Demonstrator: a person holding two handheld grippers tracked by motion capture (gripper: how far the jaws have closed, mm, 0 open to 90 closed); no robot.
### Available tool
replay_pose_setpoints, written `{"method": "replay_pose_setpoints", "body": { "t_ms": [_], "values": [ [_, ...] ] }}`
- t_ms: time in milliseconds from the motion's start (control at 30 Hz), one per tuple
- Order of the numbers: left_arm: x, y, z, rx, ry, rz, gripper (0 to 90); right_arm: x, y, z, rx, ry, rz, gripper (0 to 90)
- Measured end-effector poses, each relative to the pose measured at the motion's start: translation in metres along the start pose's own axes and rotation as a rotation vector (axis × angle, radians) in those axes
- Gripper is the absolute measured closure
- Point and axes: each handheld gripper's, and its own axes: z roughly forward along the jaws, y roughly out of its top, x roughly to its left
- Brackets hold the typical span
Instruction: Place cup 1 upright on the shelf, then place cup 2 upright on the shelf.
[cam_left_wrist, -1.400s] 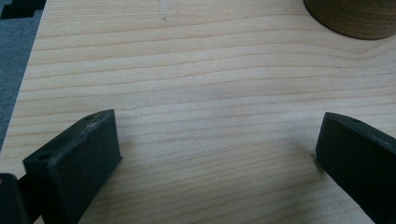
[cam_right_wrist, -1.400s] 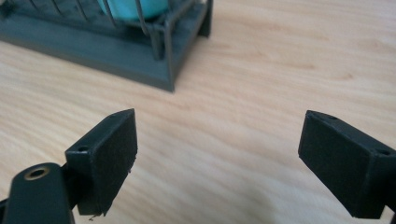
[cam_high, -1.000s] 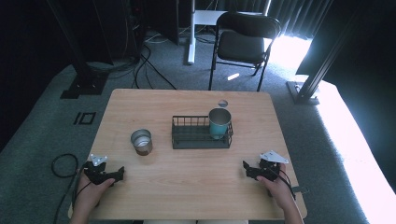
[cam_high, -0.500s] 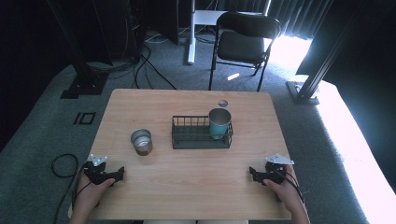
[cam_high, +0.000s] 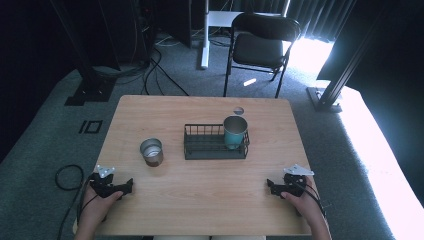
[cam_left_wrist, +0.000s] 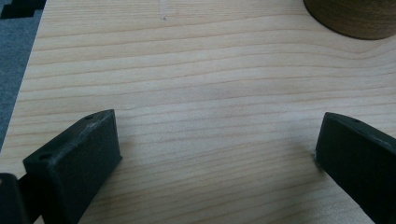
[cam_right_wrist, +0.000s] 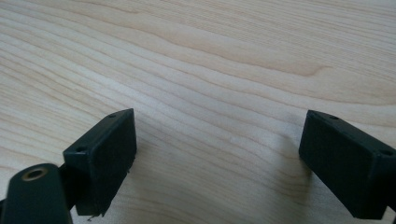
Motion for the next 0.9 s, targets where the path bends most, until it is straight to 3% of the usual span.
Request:
{"method": "replay_pose_setpoints", "body": {
  "t_ms": [700, 900],
  "values": [
    [-0.0003, -0.0007, -0.0007, 0.001, 0.0, -0.002, 0.7, 0.0, 0.0001, 0.0, 0.001, 0.0, 0.001, 10.8],
    [0.0008, -0.0031, -0.0029, -0.002, -0.025, 0.025, 0.8, 0.0, 0.0001, 0.0, 0.001, 0.0, 0.001, 10.8]
  ]
}}
